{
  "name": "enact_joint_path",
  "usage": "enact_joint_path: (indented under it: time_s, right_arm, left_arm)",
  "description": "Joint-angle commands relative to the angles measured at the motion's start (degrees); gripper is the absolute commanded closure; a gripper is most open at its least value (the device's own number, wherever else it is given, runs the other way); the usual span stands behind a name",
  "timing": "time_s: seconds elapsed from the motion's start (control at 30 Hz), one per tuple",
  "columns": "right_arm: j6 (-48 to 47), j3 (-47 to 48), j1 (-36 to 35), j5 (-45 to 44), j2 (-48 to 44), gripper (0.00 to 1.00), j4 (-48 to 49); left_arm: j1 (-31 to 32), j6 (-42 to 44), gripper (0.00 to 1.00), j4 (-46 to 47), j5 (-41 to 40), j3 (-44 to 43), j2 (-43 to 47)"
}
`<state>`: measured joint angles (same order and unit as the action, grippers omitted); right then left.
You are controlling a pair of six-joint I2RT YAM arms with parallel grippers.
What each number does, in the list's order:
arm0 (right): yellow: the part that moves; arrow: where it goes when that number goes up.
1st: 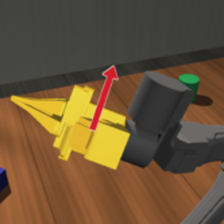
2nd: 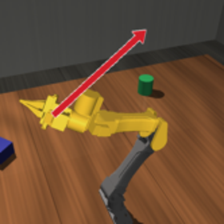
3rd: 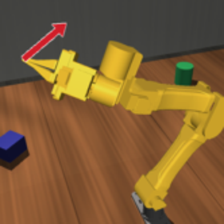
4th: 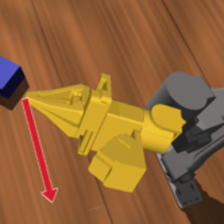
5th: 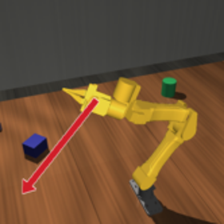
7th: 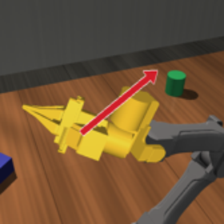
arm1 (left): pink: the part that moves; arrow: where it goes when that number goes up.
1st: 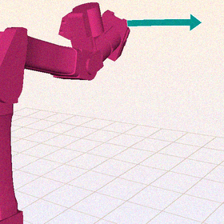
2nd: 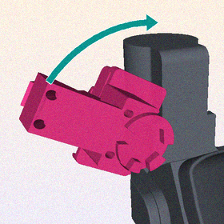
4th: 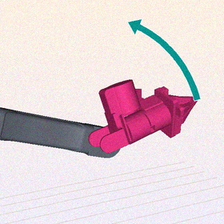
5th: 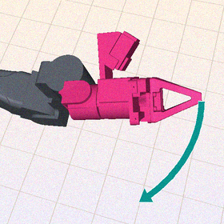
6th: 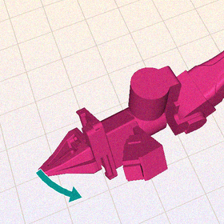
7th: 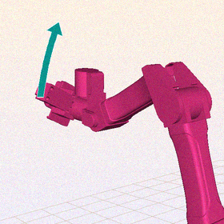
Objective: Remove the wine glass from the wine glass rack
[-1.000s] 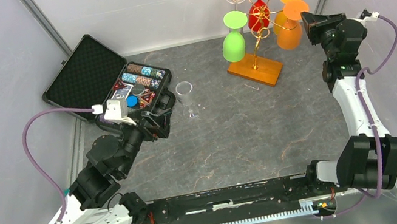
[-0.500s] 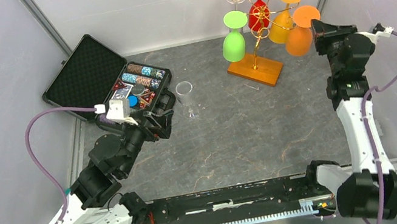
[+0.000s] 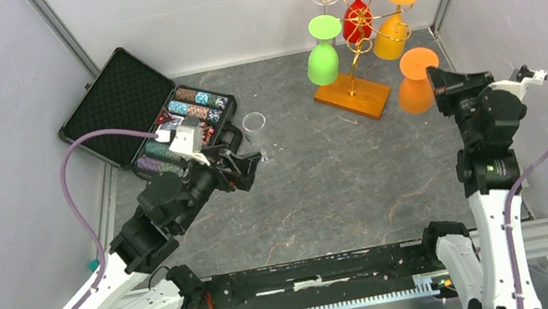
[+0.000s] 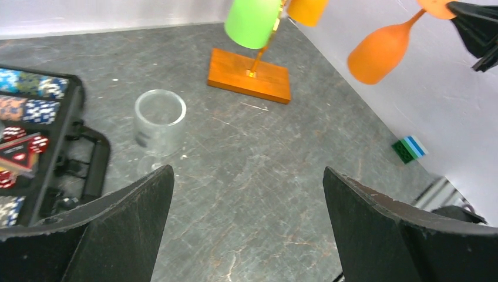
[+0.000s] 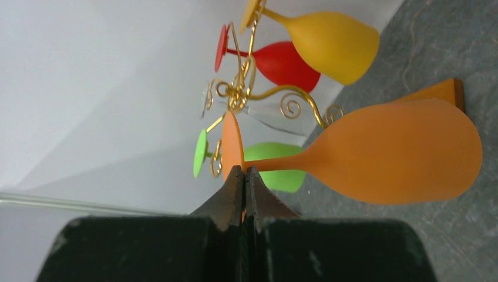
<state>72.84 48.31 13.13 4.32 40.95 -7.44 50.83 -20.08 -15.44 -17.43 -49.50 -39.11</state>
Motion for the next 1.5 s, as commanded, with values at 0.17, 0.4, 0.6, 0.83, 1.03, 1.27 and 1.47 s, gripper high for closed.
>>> enact_joint_path:
  time_s: [0.17, 0.4, 0.6, 0.83, 1.03, 1.27, 1.47]
  right_arm:
    - [-2.00, -7.58, -0.67, 19.60, -6.57, 1.00, -0.31]
    - [-4.55, -13.56, -9.13, 23.63, -5.84, 1.00, 7.91]
    - [-2.71, -17.10, -16.08, 25.08, -3.77, 1.00, 18.52]
    - [-3.93, -15.94, -21.37, 26.28, -1.10, 1.00, 22.52]
    - [-3.83, -15.71, -23.77, 26.70, -0.40, 1.00, 23.79]
    - [-2.61, -15.88, -25.93, 27.24, 0.79, 1.00, 26.06]
    - [-2.92, -16.65, -27.46, 26.41, 2.13, 1.00, 26.56]
  left_arm:
    - [0.06, -0.43, 0.00, 8.89, 14.62, -6.95, -11.51]
    - [0.06, -14.17, 0.00, 6.46, 23.54, -16.51, -25.27]
    - [0.06, -24.22, 0.06, 11.61, 29.16, -16.45, -33.28]
    - [-0.57, -30.50, 0.22, 14.81, 28.74, -16.23, -36.43]
    - [-3.28, -40.19, 0.32, 25.31, 31.96, -11.93, -37.69]
    - [-4.31, -43.84, 0.63, 29.08, 36.76, -11.81, -40.87]
    - [-5.16, -45.12, 0.97, 30.31, 38.55, -11.44, -40.62]
